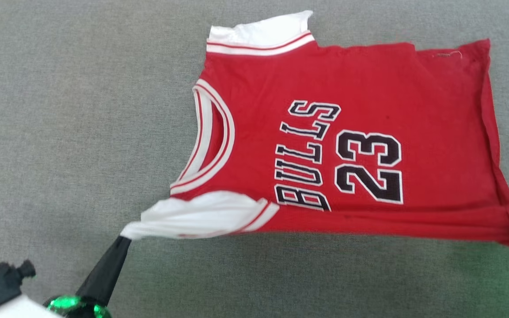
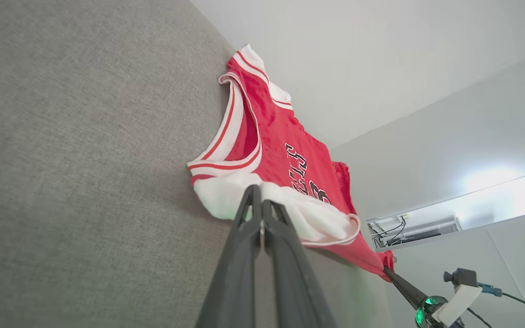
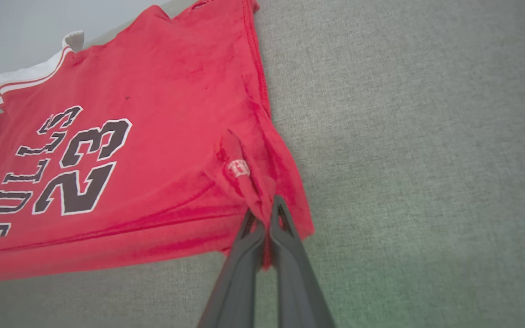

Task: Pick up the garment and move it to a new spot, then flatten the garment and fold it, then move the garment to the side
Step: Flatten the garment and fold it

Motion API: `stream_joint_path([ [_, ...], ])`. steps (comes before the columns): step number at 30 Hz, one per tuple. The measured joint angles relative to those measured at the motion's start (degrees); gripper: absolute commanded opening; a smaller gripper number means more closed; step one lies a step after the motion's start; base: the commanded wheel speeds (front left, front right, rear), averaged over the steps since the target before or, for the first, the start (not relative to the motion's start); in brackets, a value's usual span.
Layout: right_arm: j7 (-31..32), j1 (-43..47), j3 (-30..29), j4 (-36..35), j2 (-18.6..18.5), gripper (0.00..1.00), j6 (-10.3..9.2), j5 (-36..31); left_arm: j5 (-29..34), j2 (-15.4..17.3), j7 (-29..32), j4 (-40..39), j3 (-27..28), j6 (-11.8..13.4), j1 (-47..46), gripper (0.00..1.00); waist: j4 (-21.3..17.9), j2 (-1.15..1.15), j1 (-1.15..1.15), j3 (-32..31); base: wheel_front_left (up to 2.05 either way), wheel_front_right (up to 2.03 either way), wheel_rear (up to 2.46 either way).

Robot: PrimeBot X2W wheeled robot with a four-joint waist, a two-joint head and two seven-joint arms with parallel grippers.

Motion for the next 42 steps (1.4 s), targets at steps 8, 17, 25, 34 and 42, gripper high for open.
stream_joint_path([
  [8,-0.7,1.5,-0.2,-0.4,0.0,0.00,-0.01,0.9,1.6,0.1,0.0,-2.3,0.5,0.0,-0.2,0.00,-0.1,0.00,0.00,0.2,0.00,0.00,0.00],
  [17,-1.9,-8.1,1.7,4.0,-0.1,0.00,-0.09,-3.1,-0.2,-1.5,0.0,1.6,-1.7,0.0,-14.2,0.00,-0.4,0.00,0.00,2.0,0.00,0.00,0.00],
  [25,-5.8,-17.3,3.0,12.0,-0.1,0.00,-0.09,-5.6,-1.7,-1.7,0.0,8.9,-4.9,0.0,-23.0,0.00,-1.4,0.00,0.00,5.0,0.00,0.00,0.00],
  [34,-10.2,-20.0,3.2,17.3,-0.1,0.00,0.01,-8.2,1.1,-4.0,0.0,18.5,-8.6,0.0,-29.4,0.00,-1.0,0.00,0.00,7.4,0.00,0.00,0.00],
  [42,-13.7,-21.2,4.1,20.4,-0.1,0.00,0.02,-8.0,4.7,-4.0,0.0,23.9,-12.3,0.0,-32.3,0.00,-1.7,0.00,0.00,8.3,0.00,0.00,0.00],
])
